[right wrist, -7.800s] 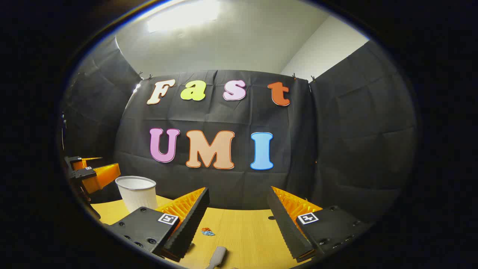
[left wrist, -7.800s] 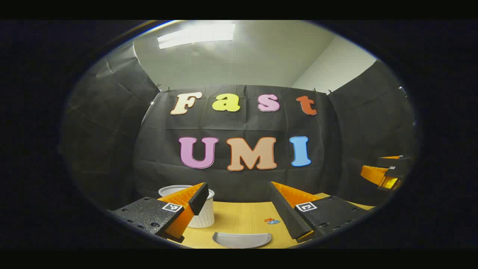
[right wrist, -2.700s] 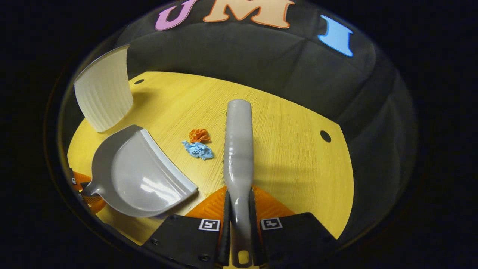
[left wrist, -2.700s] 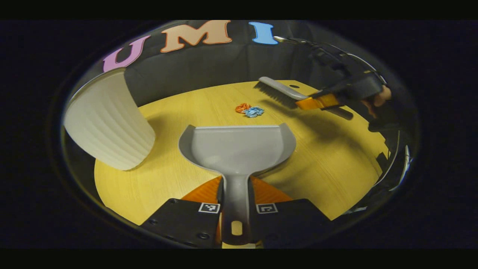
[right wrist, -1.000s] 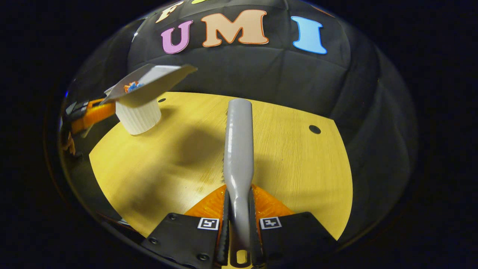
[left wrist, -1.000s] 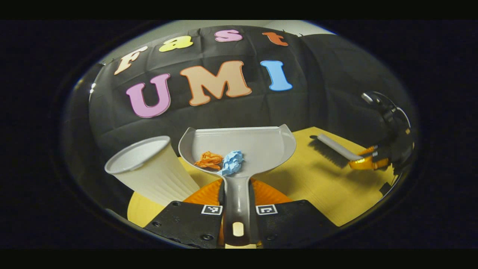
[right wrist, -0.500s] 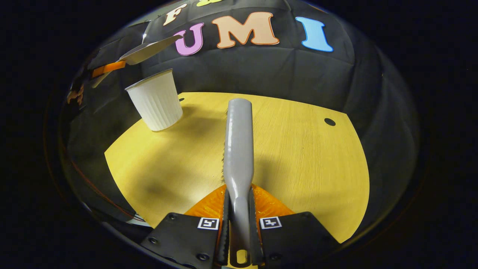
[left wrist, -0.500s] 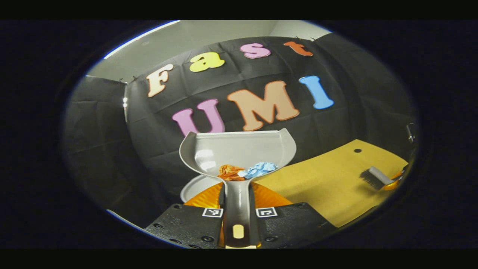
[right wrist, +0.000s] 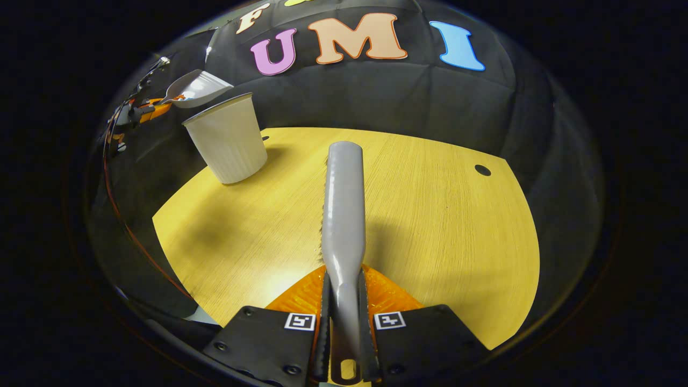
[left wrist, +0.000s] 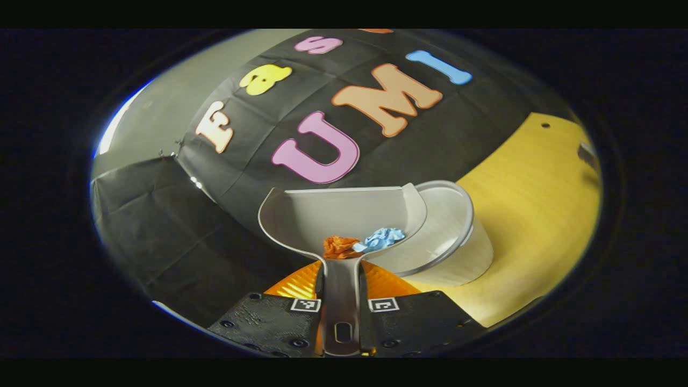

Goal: Pick up the small broom and dustpan from the desktop, sweep the trash into the dustpan with the broom, and then empty the trash into the garbage bin.

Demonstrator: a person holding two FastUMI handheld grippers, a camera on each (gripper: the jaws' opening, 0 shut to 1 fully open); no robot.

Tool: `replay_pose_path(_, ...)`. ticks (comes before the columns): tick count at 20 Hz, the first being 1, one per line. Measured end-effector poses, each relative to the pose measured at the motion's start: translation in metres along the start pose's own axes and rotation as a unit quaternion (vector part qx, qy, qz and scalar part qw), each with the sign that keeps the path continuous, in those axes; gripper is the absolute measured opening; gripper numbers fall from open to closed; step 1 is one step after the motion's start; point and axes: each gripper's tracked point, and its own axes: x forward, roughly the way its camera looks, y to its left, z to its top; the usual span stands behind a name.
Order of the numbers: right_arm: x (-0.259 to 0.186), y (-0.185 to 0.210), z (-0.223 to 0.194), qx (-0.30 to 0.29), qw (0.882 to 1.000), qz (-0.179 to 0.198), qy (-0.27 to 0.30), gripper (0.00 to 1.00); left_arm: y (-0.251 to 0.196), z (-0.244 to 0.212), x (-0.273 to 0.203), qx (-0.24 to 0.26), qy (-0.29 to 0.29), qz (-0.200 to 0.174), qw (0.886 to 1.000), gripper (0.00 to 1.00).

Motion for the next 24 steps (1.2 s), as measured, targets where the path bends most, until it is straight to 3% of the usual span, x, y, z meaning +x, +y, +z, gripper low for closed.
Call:
replay_pose_path(5,0.008,0.004,-0.001,-0.016,1.000,-0.002,0.007,0.25,-0.003,-0.001,0.012,0.156,0.011,-0.012,0.988,0.19)
replay_pose_path(6,0.009,0.005,-0.001,-0.018,1.000,-0.002,0.006,0.26,0.000,0.000,0.009,0.196,0.014,-0.005,0.980,0.18)
replay_pose_path(8,0.010,0.006,-0.001,-0.018,1.000,0.001,0.005,0.25,0.004,0.011,0.004,0.293,0.003,0.012,0.956,0.18)
replay_pose_path(10,0.010,0.004,0.001,-0.016,1.000,0.002,0.002,0.25,0.004,0.023,-0.002,0.359,-0.002,0.009,0.933,0.18)
replay_pose_path(11,0.010,0.004,0.002,-0.013,1.000,0.003,0.001,0.25,-0.002,0.024,-0.004,0.355,-0.005,-0.004,0.935,0.18)
replay_pose_path(13,0.009,0.003,0.003,-0.009,1.000,0.004,-0.003,0.25,-0.005,0.026,-0.003,0.308,-0.001,-0.016,0.951,0.15)
replay_pose_path(15,0.006,0.001,0.004,-0.006,1.000,0.002,-0.006,0.26,0.001,0.027,0.002,0.242,0.006,-0.006,0.970,0.18)
replay_pose_path(16,0.003,0.000,0.005,-0.002,1.000,0.001,-0.010,0.25,0.005,0.025,0.002,0.202,0.010,-0.001,0.979,0.14)
replay_pose_path(17,0.000,-0.001,0.007,0.004,1.000,0.000,-0.015,0.25,0.008,0.026,0.001,0.152,0.013,0.004,0.988,0.20)
replay_pose_path(19,-0.006,-0.003,0.012,0.022,0.999,-0.003,-0.030,0.25,0.003,0.040,-0.012,0.039,-0.012,-0.004,0.999,0.21)
replay_pose_path(22,-0.015,-0.004,0.022,0.052,0.997,-0.014,-0.055,0.26,-0.025,0.078,-0.040,-0.109,-0.052,-0.041,0.992,0.13)
replay_pose_path(24,-0.021,-0.003,0.028,0.078,0.994,-0.023,-0.070,0.26,-0.055,0.103,-0.058,-0.202,-0.076,-0.083,0.973,0.19)
